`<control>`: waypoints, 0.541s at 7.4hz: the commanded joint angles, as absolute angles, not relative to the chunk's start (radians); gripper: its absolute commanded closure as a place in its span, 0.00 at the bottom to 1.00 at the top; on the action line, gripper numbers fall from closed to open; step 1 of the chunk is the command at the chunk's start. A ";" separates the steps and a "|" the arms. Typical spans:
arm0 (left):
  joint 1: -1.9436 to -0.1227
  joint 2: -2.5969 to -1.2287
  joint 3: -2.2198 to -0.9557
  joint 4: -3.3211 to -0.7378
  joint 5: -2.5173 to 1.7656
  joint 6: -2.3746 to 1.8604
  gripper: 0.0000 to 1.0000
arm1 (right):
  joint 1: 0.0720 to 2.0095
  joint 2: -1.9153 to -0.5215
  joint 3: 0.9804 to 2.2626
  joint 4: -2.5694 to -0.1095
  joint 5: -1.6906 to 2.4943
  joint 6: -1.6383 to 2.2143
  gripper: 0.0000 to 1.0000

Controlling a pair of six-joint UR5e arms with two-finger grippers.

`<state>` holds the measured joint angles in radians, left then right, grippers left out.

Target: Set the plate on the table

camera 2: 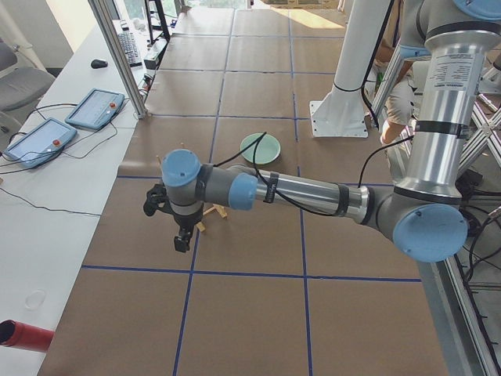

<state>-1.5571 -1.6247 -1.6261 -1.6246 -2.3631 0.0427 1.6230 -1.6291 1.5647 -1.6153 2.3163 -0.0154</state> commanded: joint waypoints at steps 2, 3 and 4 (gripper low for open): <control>-1.625 -1.574 -1.621 -1.625 -2.390 0.040 0.00 | 1.623 -1.629 1.565 -1.615 2.316 -0.015 0.00; -1.664 -1.571 -1.626 -1.597 -2.416 0.041 0.00 | 1.623 -1.629 1.565 -1.615 2.316 -0.015 0.00; -1.666 -1.572 -1.623 -1.597 -2.402 0.041 0.00 | 1.623 -1.629 1.565 -1.615 2.316 -0.015 0.00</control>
